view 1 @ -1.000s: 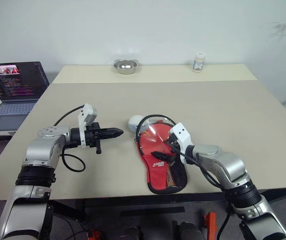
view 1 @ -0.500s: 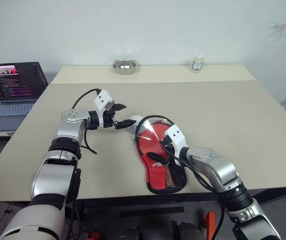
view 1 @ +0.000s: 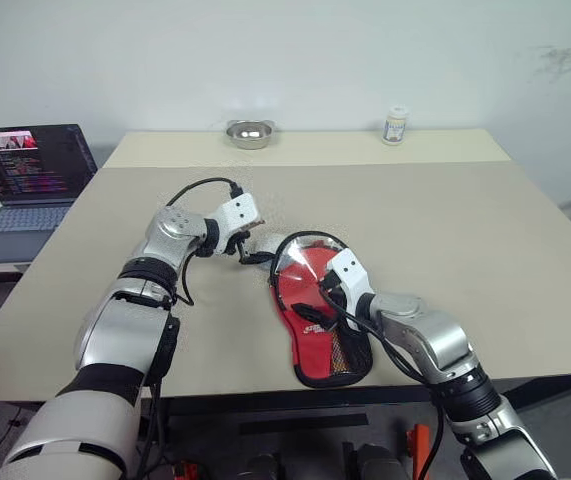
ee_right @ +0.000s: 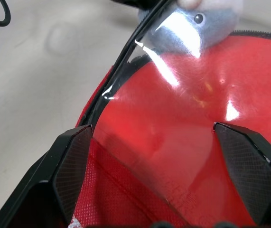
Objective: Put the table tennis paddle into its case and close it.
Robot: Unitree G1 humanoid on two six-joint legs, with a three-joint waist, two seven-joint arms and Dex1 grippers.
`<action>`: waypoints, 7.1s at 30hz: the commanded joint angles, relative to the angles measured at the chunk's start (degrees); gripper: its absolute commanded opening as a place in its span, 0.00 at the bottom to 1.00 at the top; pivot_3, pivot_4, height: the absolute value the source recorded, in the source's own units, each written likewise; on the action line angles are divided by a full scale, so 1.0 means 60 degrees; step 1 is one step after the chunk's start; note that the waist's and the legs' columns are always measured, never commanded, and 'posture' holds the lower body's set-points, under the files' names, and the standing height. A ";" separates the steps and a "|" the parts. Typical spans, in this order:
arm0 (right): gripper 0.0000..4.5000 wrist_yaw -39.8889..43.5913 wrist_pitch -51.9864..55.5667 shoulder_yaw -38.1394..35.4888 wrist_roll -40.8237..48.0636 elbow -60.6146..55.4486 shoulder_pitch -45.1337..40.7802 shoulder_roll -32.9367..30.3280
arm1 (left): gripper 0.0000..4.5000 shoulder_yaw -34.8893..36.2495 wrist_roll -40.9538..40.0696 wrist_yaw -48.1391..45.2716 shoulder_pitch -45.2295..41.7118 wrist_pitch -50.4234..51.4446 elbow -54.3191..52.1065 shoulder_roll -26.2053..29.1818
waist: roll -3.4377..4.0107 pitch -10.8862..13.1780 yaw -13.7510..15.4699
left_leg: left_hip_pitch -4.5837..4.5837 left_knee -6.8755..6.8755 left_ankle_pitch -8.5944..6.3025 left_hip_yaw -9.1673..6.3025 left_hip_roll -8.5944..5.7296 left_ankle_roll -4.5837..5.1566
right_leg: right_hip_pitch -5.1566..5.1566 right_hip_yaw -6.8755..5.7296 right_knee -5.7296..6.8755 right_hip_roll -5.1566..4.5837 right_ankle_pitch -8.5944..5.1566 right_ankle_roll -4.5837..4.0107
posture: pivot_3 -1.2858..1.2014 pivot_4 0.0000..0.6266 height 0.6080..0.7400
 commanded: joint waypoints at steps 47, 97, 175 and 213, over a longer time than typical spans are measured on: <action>1.00 -0.1182 -0.1268 -0.0029 -0.1766 0.2329 -0.0396 0.0957 | 0.01 0.2940 -0.2056 0.0383 0.1142 0.2567 -0.0332 0.0111 | -0.0007 -0.0009 -0.0156 | 0.0077 0.0006 0.0011 0.0011 0.0004 -0.0018 | 0.0012 0.0020 0.0098 0.0000 -0.0003 -0.0001 | 0.52 0.24 1.00; 1.00 -0.1102 0.0898 -0.0491 -0.1404 -0.0609 -0.1107 0.0928 | 0.01 0.1979 -0.0573 0.5060 0.0013 0.2976 0.0162 -0.1112 | -0.0040 -0.0020 -0.0051 | 0.0076 -0.0018 0.0018 -0.0001 0.0001 -0.0034 | 0.0011 0.0004 0.0086 -0.0004 -0.0003 0.0000 | 0.52 0.24 1.00; 1.00 -0.0106 0.0948 0.0727 -0.1732 -0.0546 0.0655 0.0350 | 0.01 0.0001 0.1847 0.5951 0.0428 -0.0274 -0.0097 -0.0473 | -0.0041 -0.0024 -0.0021 | 0.0115 -0.0023 0.0022 -0.0049 0.0009 -0.0040 | 0.0081 -0.0051 0.0042 -0.0001 -0.0010 0.0011 | 0.52 0.24 1.00; 1.00 0.1040 0.1647 -0.0564 0.0920 -0.2347 -0.0323 -0.0732 | 1.00 0.2939 -0.3897 0.1108 0.6162 0.5636 -0.8662 0.1217 | -0.0023 -0.0010 0.0025 | 0.0065 -0.0041 0.0011 -0.0065 0.0011 -0.0036 | 0.0061 -0.0055 -0.0032 -0.0006 -0.0005 -0.0002 | 0.52 0.24 1.00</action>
